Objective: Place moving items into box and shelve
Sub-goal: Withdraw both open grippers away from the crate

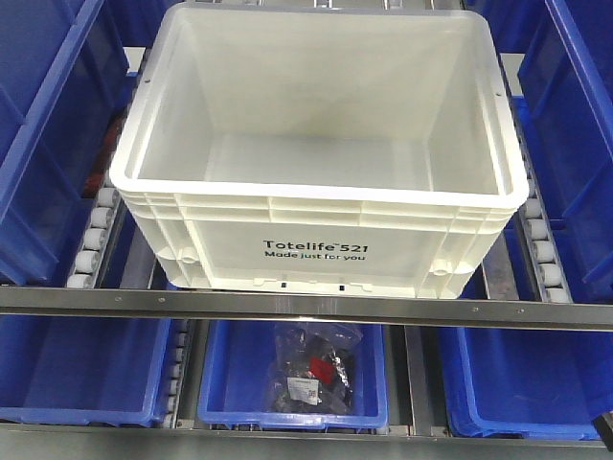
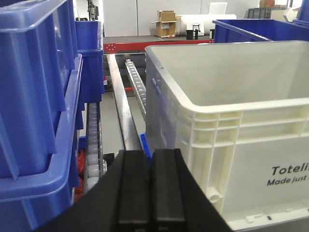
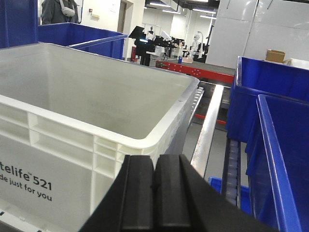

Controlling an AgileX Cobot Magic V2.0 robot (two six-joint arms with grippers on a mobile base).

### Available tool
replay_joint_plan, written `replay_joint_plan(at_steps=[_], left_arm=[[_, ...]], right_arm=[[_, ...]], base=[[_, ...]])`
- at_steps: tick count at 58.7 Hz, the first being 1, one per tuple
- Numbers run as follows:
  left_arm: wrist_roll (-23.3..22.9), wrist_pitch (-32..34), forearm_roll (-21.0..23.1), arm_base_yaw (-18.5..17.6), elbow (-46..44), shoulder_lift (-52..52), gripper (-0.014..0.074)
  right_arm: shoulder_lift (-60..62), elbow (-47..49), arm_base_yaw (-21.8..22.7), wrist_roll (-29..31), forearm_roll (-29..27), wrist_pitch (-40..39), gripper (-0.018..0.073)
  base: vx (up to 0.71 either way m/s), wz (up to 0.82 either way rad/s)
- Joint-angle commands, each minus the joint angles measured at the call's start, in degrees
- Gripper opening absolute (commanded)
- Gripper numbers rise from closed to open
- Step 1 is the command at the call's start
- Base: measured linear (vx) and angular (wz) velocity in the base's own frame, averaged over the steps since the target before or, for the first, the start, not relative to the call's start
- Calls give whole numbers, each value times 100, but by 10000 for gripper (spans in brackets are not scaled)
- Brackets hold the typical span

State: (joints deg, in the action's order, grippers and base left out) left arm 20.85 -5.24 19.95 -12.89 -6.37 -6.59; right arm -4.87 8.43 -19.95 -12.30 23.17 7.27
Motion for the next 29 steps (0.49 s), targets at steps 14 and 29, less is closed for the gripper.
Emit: replay_joint_plan(at_steps=[14, 29], left_arm=[[-933, 401, -1114, -33, -160, -67, -8], [-950, 83, -1058, -33, 623, 790, -7]], right_arm=[[-71, 159, 4, 6, 40, -452, -10], [-71, 159, 4, 6, 40, -452, -10]], base=[[0, 0], [0, 0]])
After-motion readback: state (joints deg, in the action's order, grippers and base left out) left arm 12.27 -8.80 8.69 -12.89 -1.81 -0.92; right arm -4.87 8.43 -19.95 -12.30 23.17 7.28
